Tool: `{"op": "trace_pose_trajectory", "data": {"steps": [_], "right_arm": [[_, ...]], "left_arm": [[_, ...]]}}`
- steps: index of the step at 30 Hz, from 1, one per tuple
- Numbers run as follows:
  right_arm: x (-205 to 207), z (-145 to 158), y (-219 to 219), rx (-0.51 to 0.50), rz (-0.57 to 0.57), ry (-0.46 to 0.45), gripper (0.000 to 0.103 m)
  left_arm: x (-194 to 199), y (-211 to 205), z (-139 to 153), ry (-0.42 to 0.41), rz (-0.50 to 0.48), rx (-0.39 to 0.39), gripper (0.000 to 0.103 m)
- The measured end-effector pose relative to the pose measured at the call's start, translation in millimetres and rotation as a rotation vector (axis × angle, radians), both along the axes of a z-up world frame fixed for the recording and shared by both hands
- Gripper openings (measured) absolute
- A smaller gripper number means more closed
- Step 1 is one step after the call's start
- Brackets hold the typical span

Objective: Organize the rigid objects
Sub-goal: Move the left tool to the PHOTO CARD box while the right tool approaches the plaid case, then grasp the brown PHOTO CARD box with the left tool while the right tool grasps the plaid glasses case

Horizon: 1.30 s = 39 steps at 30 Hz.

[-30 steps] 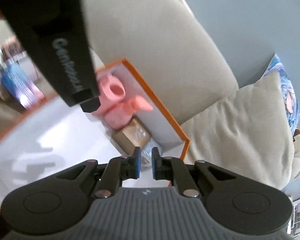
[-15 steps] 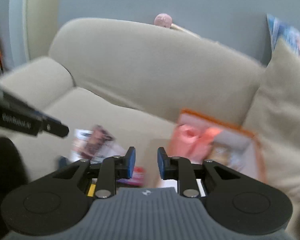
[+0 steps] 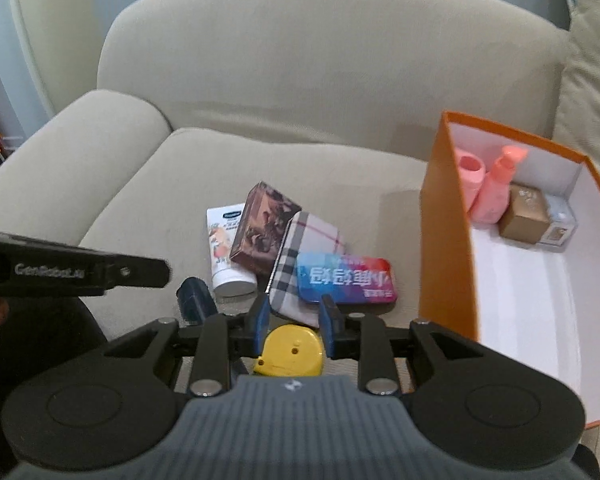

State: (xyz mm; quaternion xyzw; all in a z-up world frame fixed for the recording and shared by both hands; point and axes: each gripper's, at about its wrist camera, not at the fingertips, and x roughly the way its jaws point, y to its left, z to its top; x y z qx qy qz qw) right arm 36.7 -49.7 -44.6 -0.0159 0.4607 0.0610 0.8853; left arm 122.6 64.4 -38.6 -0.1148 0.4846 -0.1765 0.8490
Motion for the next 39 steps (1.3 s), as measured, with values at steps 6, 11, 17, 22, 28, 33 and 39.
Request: {"op": "trace_pose_trajectory", "data": {"steps": [6,11,17,22,28,33,39], "right_arm": [[25,-30,23,-0.061,0.053,0.053,0.036],[39,-49,41,-0.170,0.104,0.057,0.039],[49,-62,52,-0.293,0.141,0.042,0.047],[62,-67,43,-0.268,0.123,0.078,0.044],[71,-50,18,-0.144,0.073,0.114,0.034],[85,-35,-15,0.038,-0.044,0.158,0.029],[100,-33,-19,0.047,-0.054,0.149,0.027]], "left_arm": [[14,2,-16,0.022,-0.002,0.030,0.017],[25,5,-27,0.044,0.005,0.026,0.019],[36,2,-32,0.054,-0.005,0.023,0.022],[46,0,-31,0.066,-0.003,-0.004,0.030],[62,-11,-33,0.094,-0.005,-0.038,0.055],[87,-18,-48,0.170,0.023,-0.076,0.056],[103,-32,-57,0.194,0.059,-0.022,0.058]]}}
